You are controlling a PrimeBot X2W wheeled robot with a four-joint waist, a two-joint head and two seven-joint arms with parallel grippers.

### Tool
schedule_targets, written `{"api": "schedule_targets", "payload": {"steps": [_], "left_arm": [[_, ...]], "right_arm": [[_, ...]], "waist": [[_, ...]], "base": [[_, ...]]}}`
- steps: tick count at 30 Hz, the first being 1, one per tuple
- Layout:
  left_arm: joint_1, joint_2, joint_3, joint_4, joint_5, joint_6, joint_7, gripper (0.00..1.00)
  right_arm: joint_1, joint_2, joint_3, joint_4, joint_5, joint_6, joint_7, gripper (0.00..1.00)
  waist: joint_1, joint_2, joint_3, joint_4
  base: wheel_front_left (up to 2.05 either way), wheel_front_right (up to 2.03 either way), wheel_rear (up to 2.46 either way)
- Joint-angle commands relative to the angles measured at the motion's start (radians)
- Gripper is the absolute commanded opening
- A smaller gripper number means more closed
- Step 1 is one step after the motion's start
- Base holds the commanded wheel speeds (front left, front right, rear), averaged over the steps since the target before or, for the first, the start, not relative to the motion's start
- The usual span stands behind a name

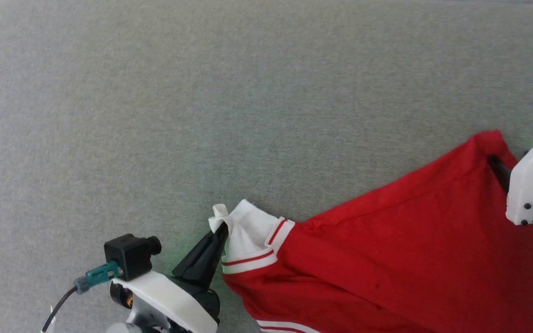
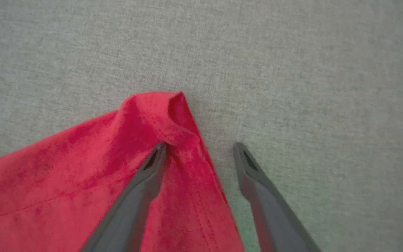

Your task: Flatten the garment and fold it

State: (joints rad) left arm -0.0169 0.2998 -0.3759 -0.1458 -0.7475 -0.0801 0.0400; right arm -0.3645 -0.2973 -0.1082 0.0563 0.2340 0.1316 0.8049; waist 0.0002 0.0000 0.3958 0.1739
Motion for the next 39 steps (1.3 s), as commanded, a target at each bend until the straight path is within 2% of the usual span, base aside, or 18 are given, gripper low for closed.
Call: {"api": "schedule_targets", "payload": {"steps": [1, 3, 8, 14, 21, 30, 35, 39], "left_arm": [[-0.019, -0.004, -0.002, 0.003, 0.003, -0.01, -0.006, 0.0], [-0.024, -0.005, -0.004, 0.008, 0.002, -0.012, -0.009, 0.0], [-0.034, 0.004, 0.008, 0.013, 0.004, -0.014, -0.025, 0.0], [-0.085, 0.045, 0.027, 0.006, 0.051, -0.011, -0.035, 0.0], [-0.2, 0.119, 0.061, -0.009, 0.141, 0.013, -0.013, 0.0], [-0.523, 0.214, 0.083, 0.04, 0.185, -0.008, 0.133, 0.0], [-0.751, 0.215, 0.076, 0.159, 0.17, -0.026, 0.197, 0.0], [-0.933, 0.209, 0.062, 0.282, 0.194, -0.032, 0.223, 0.0]], "right_arm": [[-0.01, 0.004, -0.004, 0.012, 0.005, -0.001, 0.01, 0.65], [-0.011, 0.008, -0.005, 0.032, 0.015, -0.001, 0.04, 0.0], [-0.013, 0.032, -0.028, 0.017, 0.03, -0.001, 0.013, 0.0], [-0.022, 0.068, -0.051, -0.015, 0.038, -0.001, -0.132, 0.0], [-0.063, 0.104, -0.054, -0.058, 0.051, -0.001, -0.287, 0.0], [-0.255, 0.088, -0.01, -0.062, 0.02, -0.001, -0.371, 0.0], [-0.407, 0.082, 0.04, 0.016, -0.007, -0.001, -0.385, 0.0], [-0.535, 0.105, 0.072, 0.105, -0.036, -0.001, -0.402, 0.0]], "waist": [[-0.0002, 0.0, 0.037, 0.037], [-0.0002, 0.0, 0.039, 0.039], [-0.0002, 0.0, 0.015, 0.018], [-0.0002, 0.0, -0.079, -0.034], [-0.0002, 0.0, -0.223, -0.107], [-0.0002, 0.0, -0.323, -0.172], [-0.0002, 0.0, -0.329, -0.2], [-0.0002, 0.0, -0.313, -0.222]], "base": [[0.0, 0.0, 0.0], [0.0, 0.0, 0.0], [0.0, 0.0, 0.0], [0.0, 0.0, 0.0], [0.0, 0.0, 0.0], [0.0, 0.0, 0.0], [0.0, 0.0, 0.0], [0.0, 0.0, 0.0]]}}
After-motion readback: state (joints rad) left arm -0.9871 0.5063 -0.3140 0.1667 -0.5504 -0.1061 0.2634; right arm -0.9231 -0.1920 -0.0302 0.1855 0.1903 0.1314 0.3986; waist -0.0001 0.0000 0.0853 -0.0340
